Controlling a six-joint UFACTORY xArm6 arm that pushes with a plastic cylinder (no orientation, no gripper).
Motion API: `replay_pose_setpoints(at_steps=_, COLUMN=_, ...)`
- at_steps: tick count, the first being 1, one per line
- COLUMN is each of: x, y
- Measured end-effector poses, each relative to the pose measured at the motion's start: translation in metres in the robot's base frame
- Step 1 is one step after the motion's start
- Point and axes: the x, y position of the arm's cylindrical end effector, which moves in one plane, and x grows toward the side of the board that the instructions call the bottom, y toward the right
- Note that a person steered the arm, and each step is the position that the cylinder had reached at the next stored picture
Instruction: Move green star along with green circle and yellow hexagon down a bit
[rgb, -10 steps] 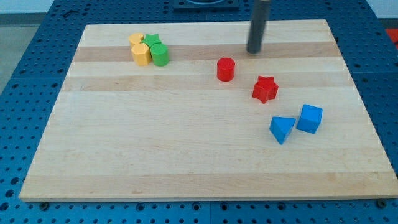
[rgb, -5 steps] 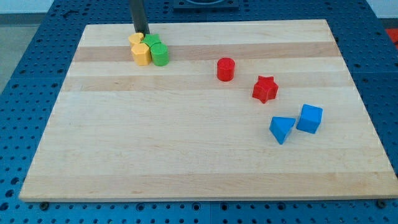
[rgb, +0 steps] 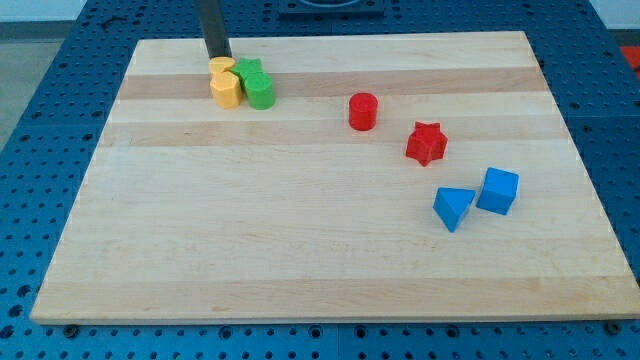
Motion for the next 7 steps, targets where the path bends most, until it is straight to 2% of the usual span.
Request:
replay_pose_setpoints(at_steps=2, x=-0.009, y=0.013)
replay_pose_setpoints(at_steps=5, x=0.022, y=0.049)
replay_pose_setpoints(at_steps=7, x=0.062, y=0.053)
